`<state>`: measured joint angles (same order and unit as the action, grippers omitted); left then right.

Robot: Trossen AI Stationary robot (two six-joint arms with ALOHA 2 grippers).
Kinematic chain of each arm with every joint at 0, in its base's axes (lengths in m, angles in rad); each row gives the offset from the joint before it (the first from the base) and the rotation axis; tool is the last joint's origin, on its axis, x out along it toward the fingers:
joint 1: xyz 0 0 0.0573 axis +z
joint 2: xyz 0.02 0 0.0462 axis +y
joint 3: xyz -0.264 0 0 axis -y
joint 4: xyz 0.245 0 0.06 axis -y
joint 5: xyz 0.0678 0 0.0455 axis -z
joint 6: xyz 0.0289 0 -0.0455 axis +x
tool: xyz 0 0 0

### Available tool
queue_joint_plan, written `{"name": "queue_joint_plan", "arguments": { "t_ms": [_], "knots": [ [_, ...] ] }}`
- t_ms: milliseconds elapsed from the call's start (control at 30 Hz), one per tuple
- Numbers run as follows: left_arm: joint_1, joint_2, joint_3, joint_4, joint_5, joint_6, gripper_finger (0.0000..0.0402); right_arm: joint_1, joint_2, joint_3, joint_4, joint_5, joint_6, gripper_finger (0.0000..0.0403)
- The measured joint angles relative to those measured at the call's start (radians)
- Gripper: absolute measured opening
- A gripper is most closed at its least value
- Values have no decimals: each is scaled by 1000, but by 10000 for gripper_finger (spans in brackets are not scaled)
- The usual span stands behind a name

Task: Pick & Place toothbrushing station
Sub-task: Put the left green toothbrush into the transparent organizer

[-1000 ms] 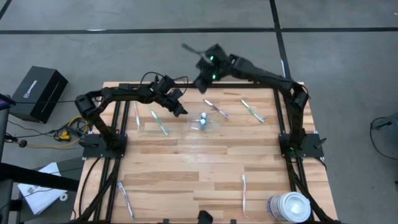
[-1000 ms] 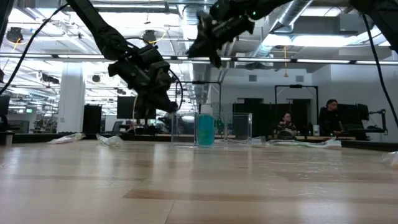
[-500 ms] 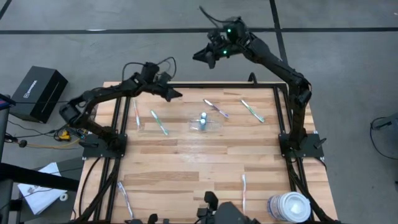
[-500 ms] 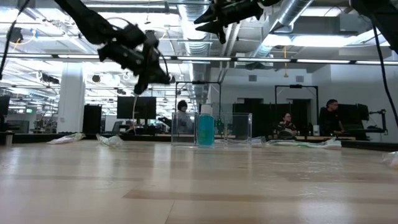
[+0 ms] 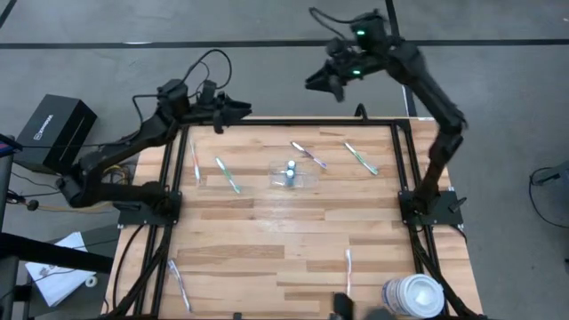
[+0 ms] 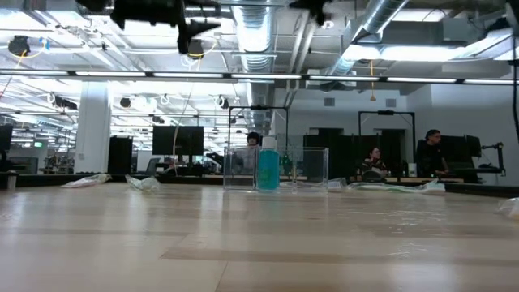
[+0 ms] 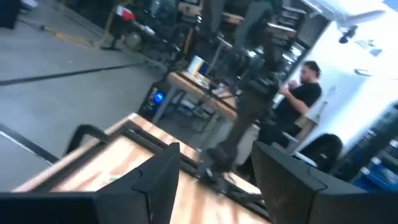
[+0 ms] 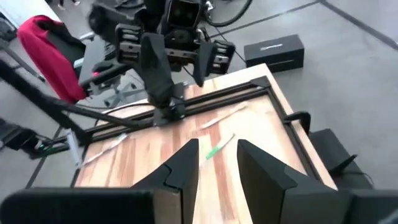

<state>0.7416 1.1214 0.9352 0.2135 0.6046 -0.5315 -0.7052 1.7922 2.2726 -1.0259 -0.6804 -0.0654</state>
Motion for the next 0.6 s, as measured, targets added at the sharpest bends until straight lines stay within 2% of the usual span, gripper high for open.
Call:
{"name": "queue_joint_plan", "arguments": {
  "t_ms": [167, 333, 467, 533, 600],
  "knots": [
    [-119, -62, 88, -243, -120, 96, 168, -1, -161, -1, -135, 70, -32, 103],
    [-281, -78, 243, -560, -276, 270, 170, 0, -328, 0, -246, 169, -40, 103],
    [-372, -34, 361, -891, -506, 472, 186, -1, -419, -1, -263, 233, -40, 103],
    [-400, 3, 380, -1020, -624, 575, 192, -1, -450, -1, -262, 240, -40, 103],
    [-416, 54, 378, -1113, -688, 658, 196, 0, -465, -1, -262, 240, -40, 103]
  ]
}}
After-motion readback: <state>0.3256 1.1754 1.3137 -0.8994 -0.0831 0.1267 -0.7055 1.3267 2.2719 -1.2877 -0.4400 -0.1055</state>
